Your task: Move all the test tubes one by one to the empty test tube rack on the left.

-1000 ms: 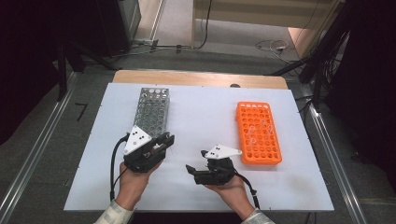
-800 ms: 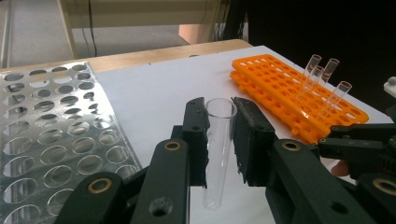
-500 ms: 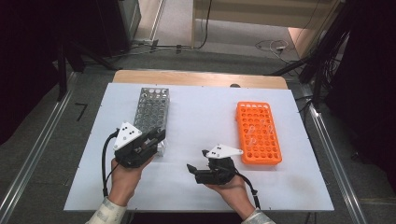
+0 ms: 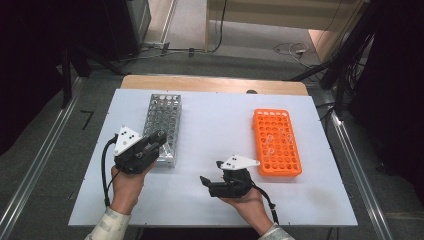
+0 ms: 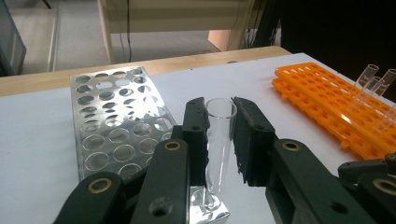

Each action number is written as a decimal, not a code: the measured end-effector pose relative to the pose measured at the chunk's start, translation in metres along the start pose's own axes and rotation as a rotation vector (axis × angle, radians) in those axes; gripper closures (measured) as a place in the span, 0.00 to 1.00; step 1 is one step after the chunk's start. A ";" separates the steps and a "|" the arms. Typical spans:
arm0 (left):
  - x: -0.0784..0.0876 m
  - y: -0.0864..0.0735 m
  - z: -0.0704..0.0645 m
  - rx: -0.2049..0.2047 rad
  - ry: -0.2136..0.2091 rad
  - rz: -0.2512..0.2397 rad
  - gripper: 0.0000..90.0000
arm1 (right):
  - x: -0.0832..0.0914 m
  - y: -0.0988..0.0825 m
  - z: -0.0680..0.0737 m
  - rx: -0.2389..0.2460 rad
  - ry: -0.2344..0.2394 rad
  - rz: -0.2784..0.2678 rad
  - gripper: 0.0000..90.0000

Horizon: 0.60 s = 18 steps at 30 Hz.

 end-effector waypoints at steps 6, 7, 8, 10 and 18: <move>-0.003 -0.001 0.002 -0.007 0.012 0.003 0.83 | 0.000 0.000 0.000 -0.001 0.000 -0.001 0.27; -0.004 -0.001 0.003 -0.008 0.015 0.005 0.83 | 0.000 0.000 0.000 -0.001 -0.001 -0.002 0.27; -0.005 -0.002 0.003 -0.007 0.017 0.004 0.83 | 0.000 0.000 0.000 0.002 -0.002 -0.001 0.27; -0.007 -0.003 0.003 -0.009 0.016 0.007 0.83 | 0.000 0.000 -0.001 0.002 -0.001 -0.002 0.27; -0.012 -0.009 0.002 -0.022 0.024 0.029 0.83 | 0.001 0.000 -0.001 0.001 -0.001 -0.004 0.27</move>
Point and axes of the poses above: each handheld gripper's, and its own axes: x roughly backward along the jaws, y roughly out of its top, z roughly to its left, the point moved 3 cm from there along -x, roughly forward along the jaws, and after that the axes turned 6 degrees about -x, right-handed, at the moved point
